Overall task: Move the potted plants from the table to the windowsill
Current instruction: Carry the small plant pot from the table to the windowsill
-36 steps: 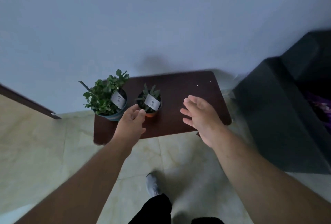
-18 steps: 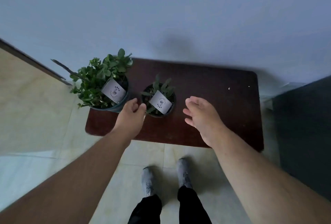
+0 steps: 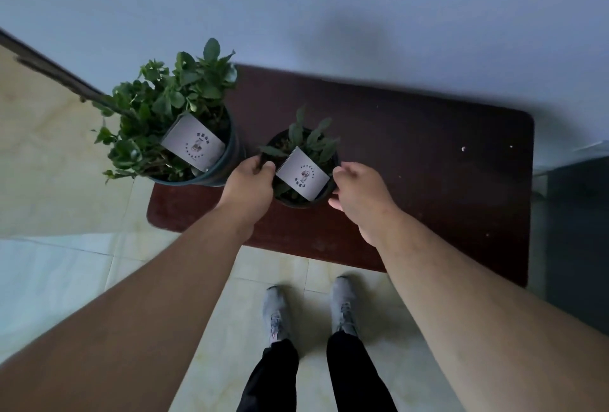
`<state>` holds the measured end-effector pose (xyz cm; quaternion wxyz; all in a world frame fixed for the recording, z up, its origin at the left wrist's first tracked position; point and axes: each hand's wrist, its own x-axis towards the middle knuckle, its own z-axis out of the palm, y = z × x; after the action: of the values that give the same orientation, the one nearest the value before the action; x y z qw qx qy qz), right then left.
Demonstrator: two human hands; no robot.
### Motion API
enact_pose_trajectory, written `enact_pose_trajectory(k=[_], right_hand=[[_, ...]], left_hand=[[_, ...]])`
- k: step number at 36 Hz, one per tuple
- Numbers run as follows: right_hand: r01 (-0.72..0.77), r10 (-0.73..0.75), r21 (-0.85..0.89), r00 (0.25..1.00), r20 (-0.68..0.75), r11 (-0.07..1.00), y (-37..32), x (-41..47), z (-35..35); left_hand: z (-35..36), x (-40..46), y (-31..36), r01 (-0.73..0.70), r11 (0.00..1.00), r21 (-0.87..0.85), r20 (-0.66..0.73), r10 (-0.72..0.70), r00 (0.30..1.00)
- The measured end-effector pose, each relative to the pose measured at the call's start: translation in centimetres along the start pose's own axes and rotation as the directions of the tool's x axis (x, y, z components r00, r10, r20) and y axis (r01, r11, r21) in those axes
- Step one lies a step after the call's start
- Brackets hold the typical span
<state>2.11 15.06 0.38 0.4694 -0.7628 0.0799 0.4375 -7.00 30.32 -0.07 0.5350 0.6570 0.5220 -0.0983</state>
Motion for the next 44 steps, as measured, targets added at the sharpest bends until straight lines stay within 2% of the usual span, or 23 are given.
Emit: enact_pose_trajectory(k=[7,11,15,22,27,33,38,44], right_hand=[[0.084,-0.085,-0.065,0.996,-0.012,0.994,-1.7,-3.2,-1.3],[0.144,-0.145,-0.029,0.989,-0.008,0.989,-4.3,-6.7,-3.0],[0.226,-0.226,-0.030,0.974,0.007,0.974,-8.1,-11.4,-4.7],[0.408,-0.405,-0.018,0.909,0.102,0.913,-15.0,-19.2,-4.9],[0.514,-0.504,0.014,0.834,0.224,0.858,-18.9,-23.2,-1.8],[0.582,-0.547,0.021,0.750,0.372,0.813,-21.5,-26.4,4.0],[0.610,-0.533,0.000,0.692,0.487,0.792,-21.9,-29.6,10.8],[0.649,-0.509,-0.048,0.639,0.576,0.759,-21.1,-33.1,18.9]], left_hand=[[-0.6,-3.1,0.8,-0.001,0.994,-0.113,0.043,0.006,0.999],[-1.8,-7.2,2.8,-0.010,0.979,-0.204,0.049,0.021,0.999],[-4.3,-12.1,5.3,-0.060,0.966,-0.250,0.004,0.063,0.998],[-10.1,-20.0,8.5,-0.202,0.910,-0.363,-0.174,0.147,0.974],[-14.9,-24.3,9.0,-0.315,0.834,-0.454,-0.353,0.156,0.922],[-20.5,-28.4,7.7,-0.417,0.752,-0.511,-0.510,0.126,0.851],[-25.7,-31.1,3.8,-0.454,0.699,-0.552,-0.597,0.050,0.801],[-31.1,-33.4,-1.8,-0.484,0.609,-0.629,-0.637,-0.045,0.770]])
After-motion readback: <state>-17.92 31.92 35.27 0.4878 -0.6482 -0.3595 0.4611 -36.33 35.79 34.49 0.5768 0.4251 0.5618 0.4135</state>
